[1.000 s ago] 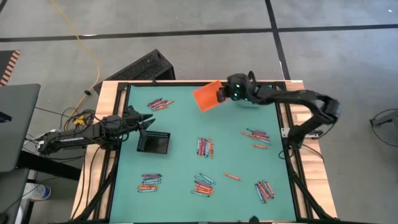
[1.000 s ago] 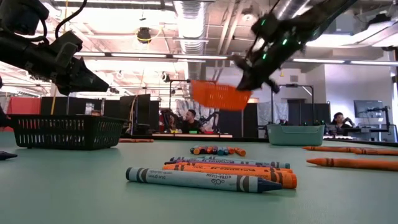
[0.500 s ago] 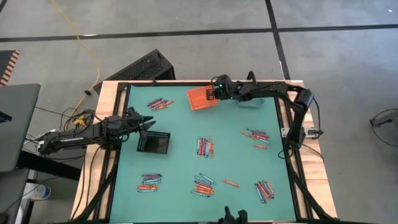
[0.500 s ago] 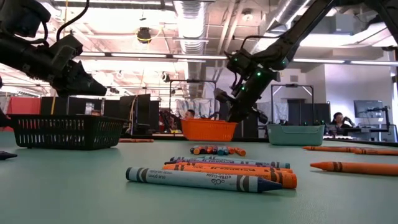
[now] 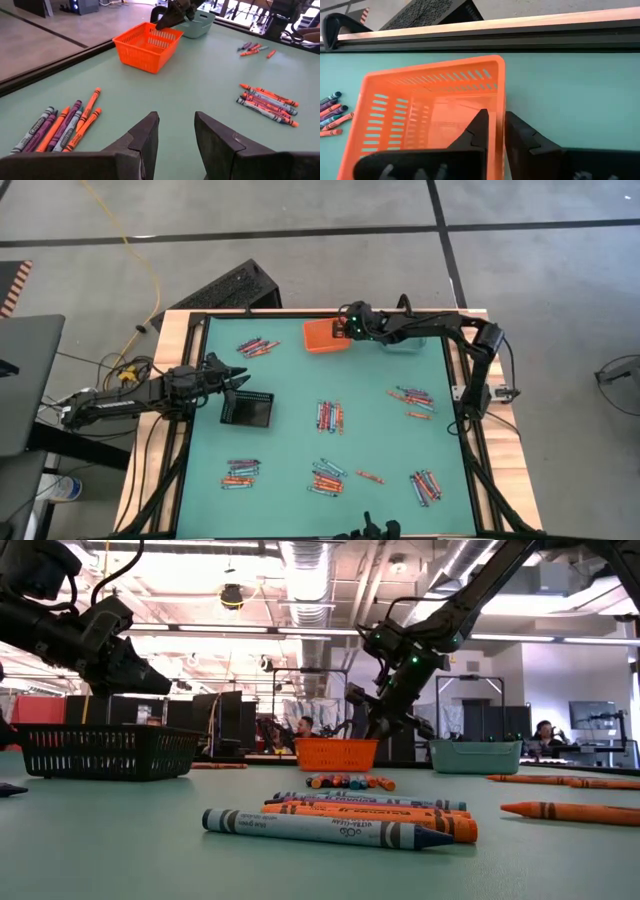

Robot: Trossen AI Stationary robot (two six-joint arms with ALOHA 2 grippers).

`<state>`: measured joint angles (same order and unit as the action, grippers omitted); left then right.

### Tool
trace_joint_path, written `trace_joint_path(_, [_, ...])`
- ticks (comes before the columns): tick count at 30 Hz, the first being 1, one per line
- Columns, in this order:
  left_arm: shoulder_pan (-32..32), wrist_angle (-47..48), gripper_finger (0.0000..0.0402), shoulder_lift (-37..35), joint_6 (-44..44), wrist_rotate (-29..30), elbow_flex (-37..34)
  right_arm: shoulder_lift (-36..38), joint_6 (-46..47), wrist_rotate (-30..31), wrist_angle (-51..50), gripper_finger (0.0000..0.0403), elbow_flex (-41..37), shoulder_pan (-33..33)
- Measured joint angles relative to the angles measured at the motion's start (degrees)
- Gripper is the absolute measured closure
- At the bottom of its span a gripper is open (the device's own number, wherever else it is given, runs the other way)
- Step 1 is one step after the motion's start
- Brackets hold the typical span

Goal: Sort crayons

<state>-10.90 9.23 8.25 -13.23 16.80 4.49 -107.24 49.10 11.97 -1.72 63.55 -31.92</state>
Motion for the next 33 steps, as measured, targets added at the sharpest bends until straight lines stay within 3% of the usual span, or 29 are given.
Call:
trace_joint_path(11, [0.00,0.14,0.0286,0.00,0.05,0.02,0.00,4.47,-2.49,-0.18,-3.10,0.0315,-0.04,-0.44])
trace_joint_path(18, [-0.01,0.26,0.0286,0.00,0.08,0.04,0.02,15.52,-13.11,-9.19,-10.95,0.0315,-0.02,2.57])
trace_joint_path(26, [-0.01,0.28,0.0286,0.00,0.09,0.07,0.02,27.90,-27.62,-10.62,-26.49,0.0315,-0.02,19.34])
trace_joint_path(33, [0.00,0.31,0.0286,0.00,0.11,0.09,0.02,27.74,-33.47,-10.73,-32.10,0.0315,-0.02,40.62])
